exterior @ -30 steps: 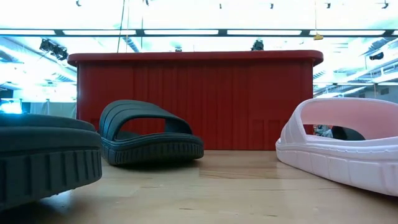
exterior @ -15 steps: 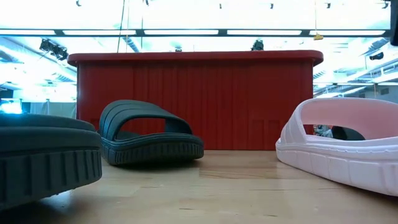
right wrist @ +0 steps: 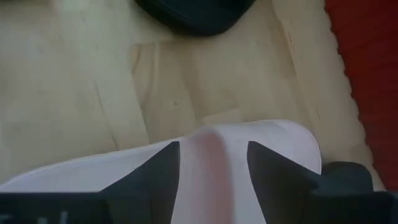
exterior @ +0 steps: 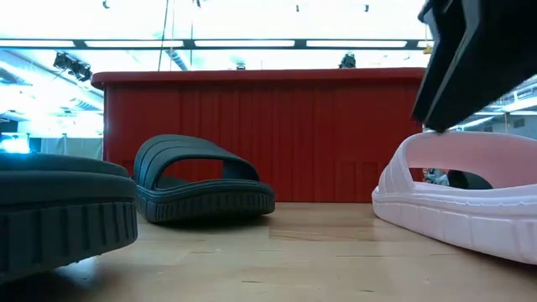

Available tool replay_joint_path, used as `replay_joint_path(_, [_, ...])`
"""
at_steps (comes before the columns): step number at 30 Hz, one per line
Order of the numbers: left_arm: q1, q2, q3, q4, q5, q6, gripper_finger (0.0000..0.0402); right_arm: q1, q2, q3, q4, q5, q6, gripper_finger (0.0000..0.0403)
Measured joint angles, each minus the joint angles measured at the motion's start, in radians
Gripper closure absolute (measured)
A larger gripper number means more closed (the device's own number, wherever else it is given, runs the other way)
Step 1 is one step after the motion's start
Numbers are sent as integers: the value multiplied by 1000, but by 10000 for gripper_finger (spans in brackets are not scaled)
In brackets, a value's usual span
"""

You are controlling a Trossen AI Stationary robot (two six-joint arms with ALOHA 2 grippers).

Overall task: Pick and place slides into bin
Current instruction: Put the pink slide into the red bin

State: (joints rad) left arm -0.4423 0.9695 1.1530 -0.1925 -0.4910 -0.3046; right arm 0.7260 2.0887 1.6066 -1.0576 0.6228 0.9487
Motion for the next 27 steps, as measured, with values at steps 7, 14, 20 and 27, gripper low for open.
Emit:
replay_joint_path(7, [0,0,0,0,53,1,333,-29,42,0,-71,-3,-8,212])
replay_joint_path(14, [0,0,0,0,53,1,343,-49,32,-1,-183,27,77,227])
replay_joint_path(20, [0,0,0,0,53,2,347,-84,32,-37,-127,-50,71,308])
replay_joint_path(27, [0,0,0,-13,53,-28,348,-52,-4,11,-38,-88,75,384])
